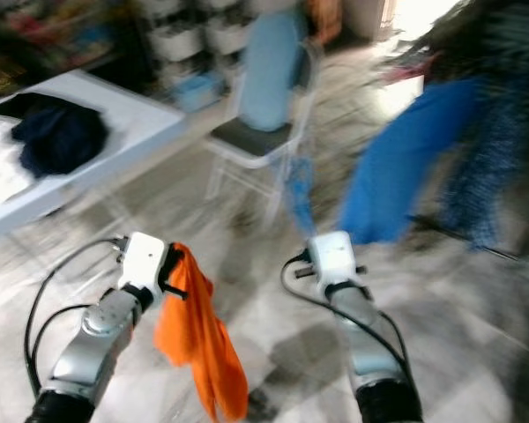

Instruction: Hang hanger

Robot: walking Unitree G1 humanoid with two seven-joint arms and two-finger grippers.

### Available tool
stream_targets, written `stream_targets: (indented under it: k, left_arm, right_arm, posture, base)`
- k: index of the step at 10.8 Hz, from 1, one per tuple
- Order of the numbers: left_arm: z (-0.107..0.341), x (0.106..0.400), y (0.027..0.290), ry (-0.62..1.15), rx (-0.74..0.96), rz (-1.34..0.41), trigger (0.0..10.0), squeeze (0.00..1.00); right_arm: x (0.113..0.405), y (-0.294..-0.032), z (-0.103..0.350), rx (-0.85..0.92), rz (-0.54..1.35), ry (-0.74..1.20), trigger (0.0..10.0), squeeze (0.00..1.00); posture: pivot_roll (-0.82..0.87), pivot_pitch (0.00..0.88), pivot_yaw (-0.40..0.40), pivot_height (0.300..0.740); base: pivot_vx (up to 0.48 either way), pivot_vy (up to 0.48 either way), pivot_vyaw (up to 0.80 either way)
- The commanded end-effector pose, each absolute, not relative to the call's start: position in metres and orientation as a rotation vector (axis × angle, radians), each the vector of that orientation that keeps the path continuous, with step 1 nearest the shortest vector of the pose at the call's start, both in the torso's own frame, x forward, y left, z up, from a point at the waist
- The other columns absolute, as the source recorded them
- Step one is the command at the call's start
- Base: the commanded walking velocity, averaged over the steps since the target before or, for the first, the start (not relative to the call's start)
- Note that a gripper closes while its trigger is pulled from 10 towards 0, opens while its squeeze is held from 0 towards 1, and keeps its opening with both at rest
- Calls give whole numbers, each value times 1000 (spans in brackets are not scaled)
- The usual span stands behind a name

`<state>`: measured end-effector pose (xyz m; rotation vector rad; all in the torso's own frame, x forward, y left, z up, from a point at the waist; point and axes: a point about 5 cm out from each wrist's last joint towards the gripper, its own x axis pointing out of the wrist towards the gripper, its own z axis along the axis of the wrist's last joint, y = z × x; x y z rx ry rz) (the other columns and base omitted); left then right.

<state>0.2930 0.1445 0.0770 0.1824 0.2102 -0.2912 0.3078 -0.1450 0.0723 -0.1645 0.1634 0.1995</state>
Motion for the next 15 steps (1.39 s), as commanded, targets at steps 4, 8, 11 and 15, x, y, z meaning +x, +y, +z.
stream_targets:
  k: [4, 8, 11, 15]
  left_arm:
    - [83, 296, 145, 188, 176, -290, 10000, 0]
    - [82, 295, 146, 191, 171, -289, 10000, 0]
    - [81, 295, 144, 187, 170, -299, 10000, 0]
    - [85, 289, 136, 129, 102, -322, 10000, 0]
  right_arm:
    - [311, -136, 79, -162, 224, 131, 10000, 0]
    - [311, -135, 78, -168, 215, 141, 10000, 0]
    - [311, -136, 78, -173, 210, 139, 10000, 0]
    - [312, -136, 77, -183, 198, 143, 10000, 0]
  posture:
    - [-124, 0, 111, 740]
    - [-123, 0, 112, 740]
    - [-124, 0, 111, 740]
    - [-119, 0, 108, 740]
  base:
    - [0, 480, 0]
    - [0, 480, -358]
    - [0, 480, -198]
    - [0, 240, -106]
